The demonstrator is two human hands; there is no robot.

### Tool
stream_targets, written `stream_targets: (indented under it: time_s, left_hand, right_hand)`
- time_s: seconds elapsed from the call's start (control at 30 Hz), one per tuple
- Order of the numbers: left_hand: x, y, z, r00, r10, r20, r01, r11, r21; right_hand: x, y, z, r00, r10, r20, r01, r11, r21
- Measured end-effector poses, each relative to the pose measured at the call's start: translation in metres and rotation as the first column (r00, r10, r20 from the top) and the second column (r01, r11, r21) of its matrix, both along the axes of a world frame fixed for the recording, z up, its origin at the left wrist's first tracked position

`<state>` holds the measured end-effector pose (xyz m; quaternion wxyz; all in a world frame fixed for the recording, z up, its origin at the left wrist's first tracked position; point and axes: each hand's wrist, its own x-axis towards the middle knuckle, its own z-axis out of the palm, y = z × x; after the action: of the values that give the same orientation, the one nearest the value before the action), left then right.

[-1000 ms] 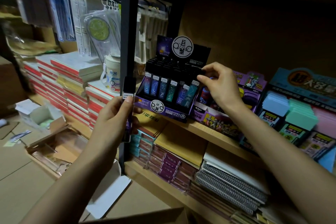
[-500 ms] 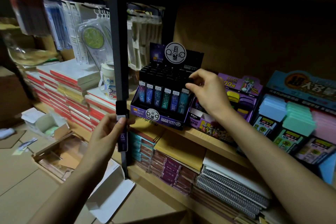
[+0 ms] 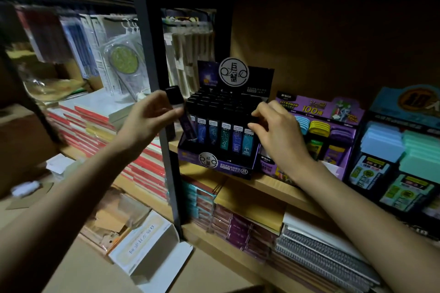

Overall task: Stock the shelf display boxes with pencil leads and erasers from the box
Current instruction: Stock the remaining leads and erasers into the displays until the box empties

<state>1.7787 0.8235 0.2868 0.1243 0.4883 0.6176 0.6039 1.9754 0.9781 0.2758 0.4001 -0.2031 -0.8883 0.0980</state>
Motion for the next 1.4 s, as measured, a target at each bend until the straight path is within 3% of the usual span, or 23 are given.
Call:
stream_targets:
  time_s: [0.2,0.33,0.43,0.5,0.63,0.8,0.97,1.1,1.2,1.27,1.4]
  left_hand:
    - [-0.019,0.014,0.007,0.956,-0.236,-0.173,0.190,0.951,-0.244]
    - [-0.036,0.016,0.009,0.962,-0.265,-0.067,0.228,0.913,-0.337]
    - [-0.038,0.017,0.006,0.944,-0.265,-0.195,0.172,0.902,-0.395]
    - [-0.032,0.017,-0.001,0.925,-0.200,-0.322,0.072,0.927,-0.368]
    - [-0.011,0.024,-0.027,0.907,0.080,-0.413,-0.133,0.986,-0.102]
    - [-0.003,0.027,-0.051,0.744,0.177,-0.645,-0.312,0.945,-0.100]
    - [0.010,0.030,-0.056,0.711,0.343,-0.614,-0.417,0.908,0.025]
    - [0.024,0.040,-0.066,0.657,0.327,-0.679,-0.481,0.876,-0.043]
    - [0.030,0.041,-0.072,0.679,0.362,-0.638,-0.478,0.879,-0.010]
    - [0.027,0.038,-0.072,0.657,0.309,-0.688,-0.412,0.911,0.015]
    - [0.017,0.033,-0.064,0.597,0.164,-0.785,-0.306,0.952,-0.034]
  right_hand:
    - [-0.001,0.003,0.000,0.999,0.025,-0.034,-0.028,0.996,-0.086]
    - [0.000,0.003,-0.002,0.996,0.021,-0.083,-0.034,0.988,-0.148]
    - [0.002,0.003,-0.005,0.993,0.000,-0.114,-0.016,0.990,-0.140]
    - [0.003,0.002,-0.007,0.994,-0.031,-0.105,0.024,0.997,-0.069]
    - [0.001,0.003,-0.006,0.991,-0.129,-0.021,0.131,0.981,0.143]
    - [-0.001,0.005,-0.003,0.990,-0.140,0.002,0.138,0.975,0.175]
    - [-0.002,0.003,-0.007,0.988,-0.154,-0.024,0.156,0.967,0.201]
    - [-0.001,-0.005,-0.018,0.968,-0.233,-0.089,0.249,0.903,0.349]
    - [-0.002,-0.019,-0.032,0.987,-0.107,-0.123,0.153,0.869,0.471]
    - [-0.001,-0.025,-0.042,0.996,-0.086,-0.039,0.094,0.895,0.436]
    - [0.003,-0.028,-0.052,0.943,-0.244,0.226,0.164,0.932,0.324]
